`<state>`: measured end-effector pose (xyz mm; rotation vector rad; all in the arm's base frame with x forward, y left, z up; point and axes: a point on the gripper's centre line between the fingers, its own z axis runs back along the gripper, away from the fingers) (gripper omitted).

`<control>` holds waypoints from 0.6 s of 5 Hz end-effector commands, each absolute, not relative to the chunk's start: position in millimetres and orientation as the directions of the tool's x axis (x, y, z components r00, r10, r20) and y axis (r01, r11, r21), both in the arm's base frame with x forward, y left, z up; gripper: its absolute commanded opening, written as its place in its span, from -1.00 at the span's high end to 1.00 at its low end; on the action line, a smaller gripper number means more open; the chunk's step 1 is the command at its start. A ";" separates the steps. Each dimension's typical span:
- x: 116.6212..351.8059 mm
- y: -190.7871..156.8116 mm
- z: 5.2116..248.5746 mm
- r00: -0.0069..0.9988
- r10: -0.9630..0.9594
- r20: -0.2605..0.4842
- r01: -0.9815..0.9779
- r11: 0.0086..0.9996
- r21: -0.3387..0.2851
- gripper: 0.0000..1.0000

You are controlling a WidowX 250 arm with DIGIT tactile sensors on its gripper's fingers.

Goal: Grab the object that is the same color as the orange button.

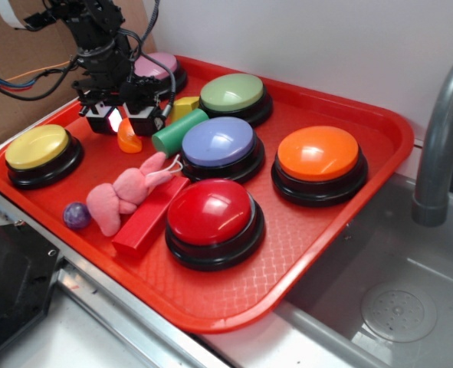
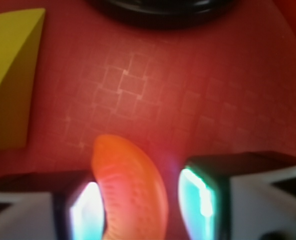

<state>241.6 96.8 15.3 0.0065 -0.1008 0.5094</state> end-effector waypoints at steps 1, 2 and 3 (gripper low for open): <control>241.9 100.8 15.3 0.867 0.486 0.107 -0.489 0.872 -0.003 1.00; 240.4 103.3 19.3 0.872 0.483 0.083 -0.486 0.874 0.023 1.00; 237.4 105.1 32.0 0.882 0.467 0.071 -0.470 0.881 0.046 1.00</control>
